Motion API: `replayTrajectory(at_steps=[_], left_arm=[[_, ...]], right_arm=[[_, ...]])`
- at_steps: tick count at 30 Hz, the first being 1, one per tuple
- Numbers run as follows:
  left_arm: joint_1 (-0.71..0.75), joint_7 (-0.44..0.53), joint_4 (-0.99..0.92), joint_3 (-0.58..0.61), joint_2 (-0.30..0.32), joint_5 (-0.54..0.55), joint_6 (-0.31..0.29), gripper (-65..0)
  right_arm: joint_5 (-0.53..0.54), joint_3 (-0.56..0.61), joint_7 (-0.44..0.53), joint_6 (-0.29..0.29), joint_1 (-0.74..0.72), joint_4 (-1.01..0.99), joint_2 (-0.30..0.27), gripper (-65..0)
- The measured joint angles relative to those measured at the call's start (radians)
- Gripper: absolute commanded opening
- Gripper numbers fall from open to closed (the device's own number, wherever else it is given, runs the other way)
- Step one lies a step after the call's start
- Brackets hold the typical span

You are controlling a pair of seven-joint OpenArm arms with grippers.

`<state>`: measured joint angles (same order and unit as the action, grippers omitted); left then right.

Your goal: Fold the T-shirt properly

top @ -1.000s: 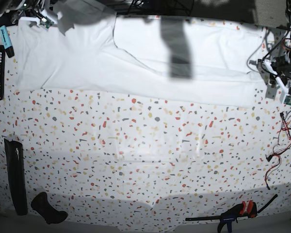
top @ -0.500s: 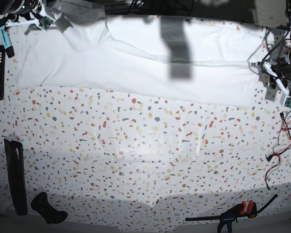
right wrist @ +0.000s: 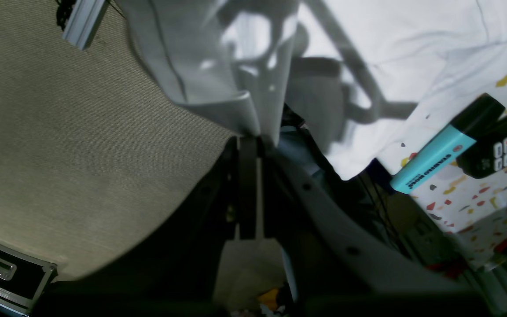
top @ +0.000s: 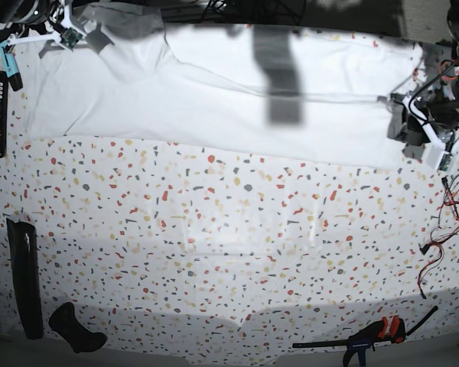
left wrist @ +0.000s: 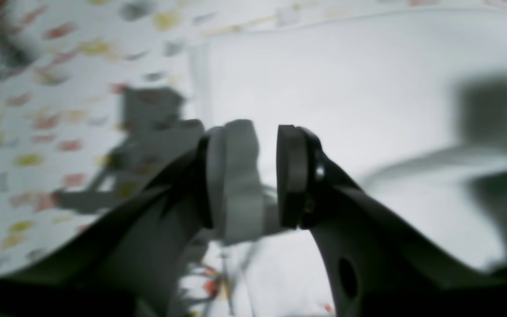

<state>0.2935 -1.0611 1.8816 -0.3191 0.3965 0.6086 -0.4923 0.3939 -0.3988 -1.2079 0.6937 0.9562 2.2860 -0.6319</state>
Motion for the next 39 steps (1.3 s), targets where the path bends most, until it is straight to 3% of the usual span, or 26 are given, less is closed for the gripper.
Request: replayTrajectory(at_steps=[2,6,11,15,21,26,31,35,39], left_arm=[[0.004,-0.047,0.0,0.0,0.0,0.013,-0.01,-45.8],[0.066,-0.029,0.0,0.0,0.003,0.013,-0.013,-45.8],[0.147,0.116,0.0,0.0,0.0,-0.03,-0.013,-45.8],[0.141,0.145,-0.002,0.0,0.002,-0.118,-0.013,-45.8],[0.138,0.172,-0.127,0.0,-0.027,-0.162,-0.013,-45.8],[0.13,0.252,-0.232,-0.005,-0.036,-0.181,-0.027,-45.8],[0.13,0.262,-0.242,-0.007,-0.037,-0.172,-0.032,-45.8],[0.127,0.249,-0.241,-0.007,-0.036,-0.171,-0.032,-45.8],[0.124,0.24,-0.241,-0.007,-0.036,-0.171,-0.032,-45.8]], right_arm=[[0.0,0.0,0.0,0.0,0.0,0.0,0.0,-65.0],[0.0,0.0,0.0,0.0,0.0,0.0,0.0,-65.0],[0.0,0.0,0.0,0.0,0.0,0.0,0.0,-65.0],[0.0,0.0,0.0,0.0,0.0,0.0,0.0,-65.0],[0.0,0.0,-0.001,0.0,0.0,0.0,0.0,-65.0],[0.002,0.0,-0.001,0.0,0.0,-0.001,-0.001,-65.0],[0.124,0.0,0.007,0.0,-0.037,-0.001,-0.005,-65.0],[0.141,0.0,0.045,0.0,-0.138,-0.002,-0.006,-65.0],[0.16,0.0,0.07,-0.08,-0.246,-0.002,0.006,-65.0]])
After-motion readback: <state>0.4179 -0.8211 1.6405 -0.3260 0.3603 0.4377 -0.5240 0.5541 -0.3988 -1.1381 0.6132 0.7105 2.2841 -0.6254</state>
